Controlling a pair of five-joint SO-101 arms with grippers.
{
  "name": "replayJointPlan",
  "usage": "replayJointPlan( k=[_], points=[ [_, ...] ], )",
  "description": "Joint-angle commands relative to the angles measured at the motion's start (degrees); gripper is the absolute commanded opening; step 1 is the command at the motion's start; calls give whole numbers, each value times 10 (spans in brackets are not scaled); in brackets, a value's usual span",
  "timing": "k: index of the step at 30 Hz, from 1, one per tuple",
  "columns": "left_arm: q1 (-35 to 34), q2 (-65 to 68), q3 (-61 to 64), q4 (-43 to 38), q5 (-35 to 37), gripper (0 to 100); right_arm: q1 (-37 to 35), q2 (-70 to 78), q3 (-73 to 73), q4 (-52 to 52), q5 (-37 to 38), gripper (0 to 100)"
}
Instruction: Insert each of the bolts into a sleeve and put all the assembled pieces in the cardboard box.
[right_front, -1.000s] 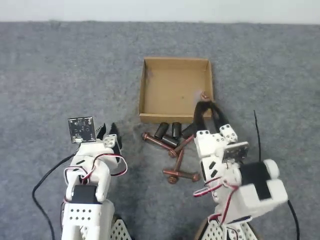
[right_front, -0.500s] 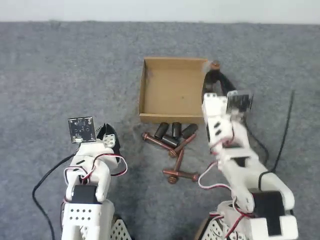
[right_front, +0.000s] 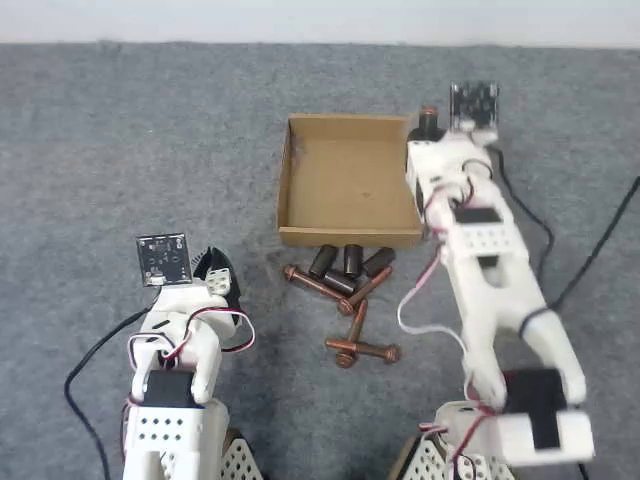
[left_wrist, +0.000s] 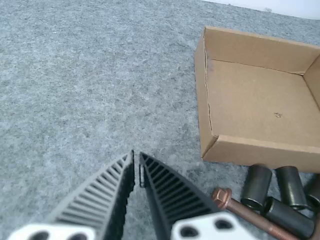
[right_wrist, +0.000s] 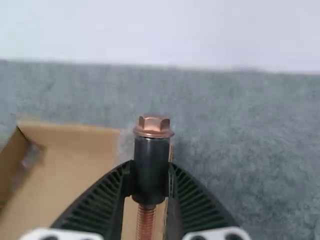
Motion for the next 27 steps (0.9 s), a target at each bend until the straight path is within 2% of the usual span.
replayJointPlan(
  k=[1, 10, 16, 27],
  points=[
    [-4, -11, -8, 2, -24, 11, -7, 42, -149, 99, 38, 6],
    [-4, -11, -8, 2, -43, 11, -7, 195, -387, 316, 38, 6],
    [-4, -11, -8, 2, -43, 11, -14, 256, -484, 413, 37, 6],
    [-4, -11, -8, 2, -44, 11, -54, 283, -506, 442, 25, 6]
  ],
)
